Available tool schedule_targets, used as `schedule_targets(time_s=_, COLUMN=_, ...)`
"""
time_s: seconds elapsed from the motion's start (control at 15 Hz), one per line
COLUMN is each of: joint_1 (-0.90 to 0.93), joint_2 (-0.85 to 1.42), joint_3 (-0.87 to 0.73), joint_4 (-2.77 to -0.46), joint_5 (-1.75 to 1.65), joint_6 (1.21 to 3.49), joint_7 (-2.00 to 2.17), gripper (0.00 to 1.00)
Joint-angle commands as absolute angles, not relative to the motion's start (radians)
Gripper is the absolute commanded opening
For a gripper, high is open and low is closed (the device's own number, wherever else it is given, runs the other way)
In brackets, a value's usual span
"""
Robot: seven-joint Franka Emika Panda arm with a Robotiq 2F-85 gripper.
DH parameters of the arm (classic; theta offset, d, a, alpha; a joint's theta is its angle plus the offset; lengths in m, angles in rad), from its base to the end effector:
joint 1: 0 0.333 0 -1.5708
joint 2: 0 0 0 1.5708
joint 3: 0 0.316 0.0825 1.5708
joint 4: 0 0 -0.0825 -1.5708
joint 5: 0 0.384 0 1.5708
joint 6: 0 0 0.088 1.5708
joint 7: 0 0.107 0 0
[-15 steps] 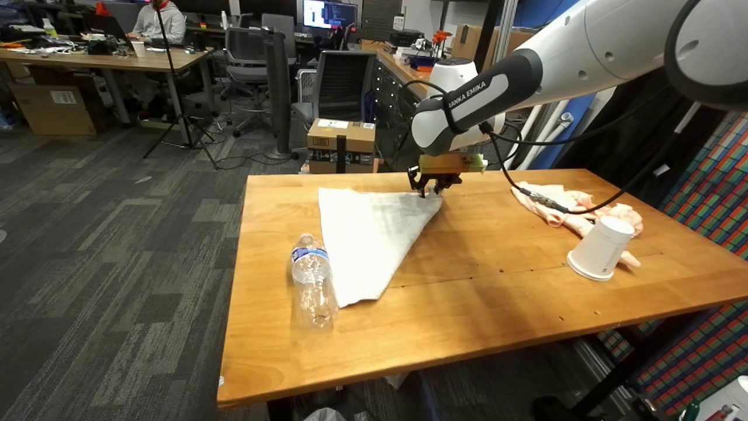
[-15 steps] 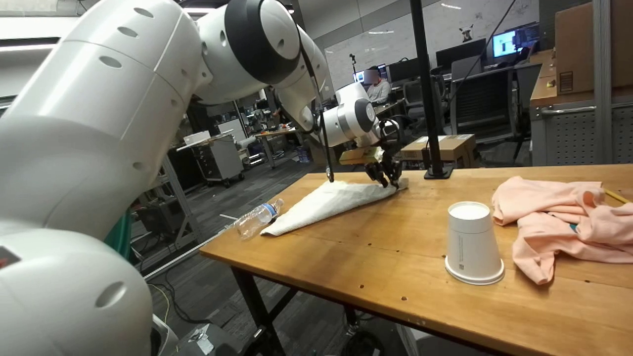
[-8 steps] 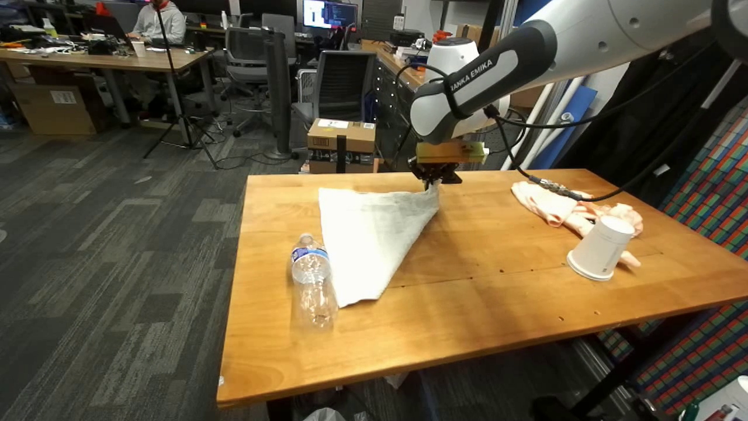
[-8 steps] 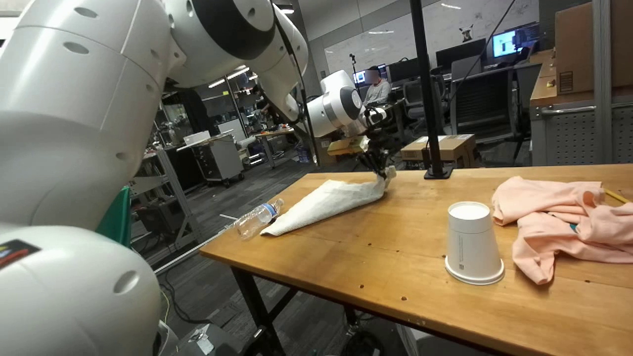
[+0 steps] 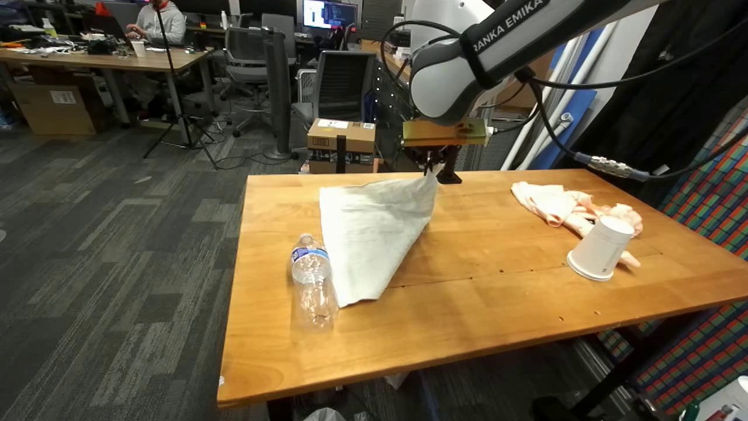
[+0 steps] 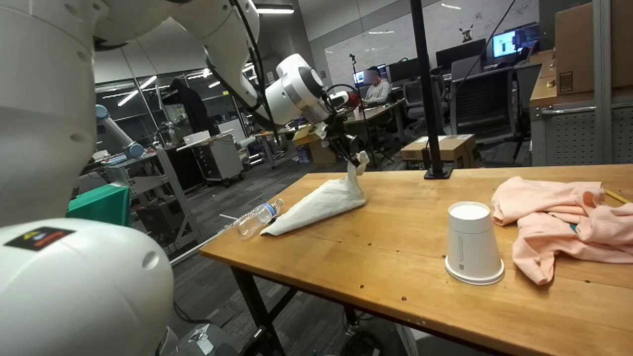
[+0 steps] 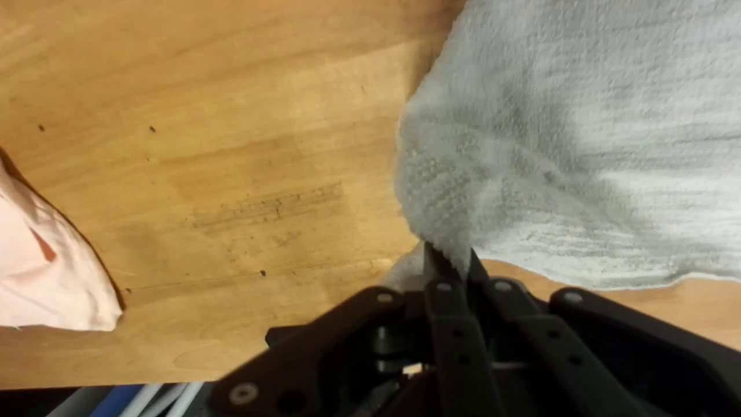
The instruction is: Fold the white cloth and move it to the left
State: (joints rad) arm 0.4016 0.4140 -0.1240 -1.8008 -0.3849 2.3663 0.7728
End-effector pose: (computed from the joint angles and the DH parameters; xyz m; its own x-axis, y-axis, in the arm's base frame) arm 0.6369 0.1840 0.3348 0.9322 -0.1828 0.3124 -0.2469 -0.9523 0.1795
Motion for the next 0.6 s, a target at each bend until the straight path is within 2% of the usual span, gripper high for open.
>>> schedule_targets(time_s=0.0, joint_1=0.421, joint_2=0.284, joint_3=-0.077, joint_4=-1.967, joint_5=-0.433, joint_6=2.336, joint_7=0.911, gripper=0.06)
schedule_targets(time_s=0.53, joint_1=0.436, joint_2=0.248, joint_3=0.073, joint_4=-1.970, joint_5=-0.497, joint_6=2.169, joint_7=0.993, gripper=0.06)
